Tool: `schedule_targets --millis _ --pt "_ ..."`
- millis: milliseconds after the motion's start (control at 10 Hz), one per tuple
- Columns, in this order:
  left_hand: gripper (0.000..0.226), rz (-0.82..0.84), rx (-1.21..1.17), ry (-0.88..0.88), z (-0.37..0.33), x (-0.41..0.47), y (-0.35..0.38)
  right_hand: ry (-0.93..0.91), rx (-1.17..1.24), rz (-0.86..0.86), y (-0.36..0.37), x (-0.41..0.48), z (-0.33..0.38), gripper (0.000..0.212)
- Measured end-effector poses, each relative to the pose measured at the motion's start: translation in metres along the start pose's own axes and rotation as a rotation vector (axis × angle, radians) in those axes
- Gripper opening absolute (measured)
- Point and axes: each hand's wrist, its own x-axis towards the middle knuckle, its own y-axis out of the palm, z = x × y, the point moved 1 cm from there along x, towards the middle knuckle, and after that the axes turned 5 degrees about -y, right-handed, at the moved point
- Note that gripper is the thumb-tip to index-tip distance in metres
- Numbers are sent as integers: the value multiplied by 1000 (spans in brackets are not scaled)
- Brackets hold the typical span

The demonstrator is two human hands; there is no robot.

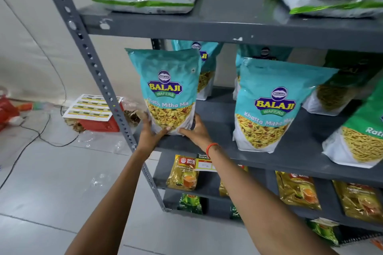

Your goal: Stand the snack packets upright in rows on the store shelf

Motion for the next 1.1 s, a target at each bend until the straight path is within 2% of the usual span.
schedule_targets --millis 100,400,800,900,1000,1100 --pt "74 48 -57 -43 14 2 -1 18 32 -43 5 8 -10 66" --pt "69 98 -45 -49 12 -15 23 0 -24 -143 -17 -13 -33 62" --pt "70 107 65 -51 -10 -27 26 11 -25 -94 -28 -24 -20 68" --pt "53 121 369 -126 -20 -30 25 -24 -277 -77 -33 -32 -18 88" --pt "40 44 662 -144 -37 -38 29 14 -523 -58 -39 -35 -8 97" --pt "29 57 852 -107 -77 -56 44 142 -694 83 -53 -44 18 62"
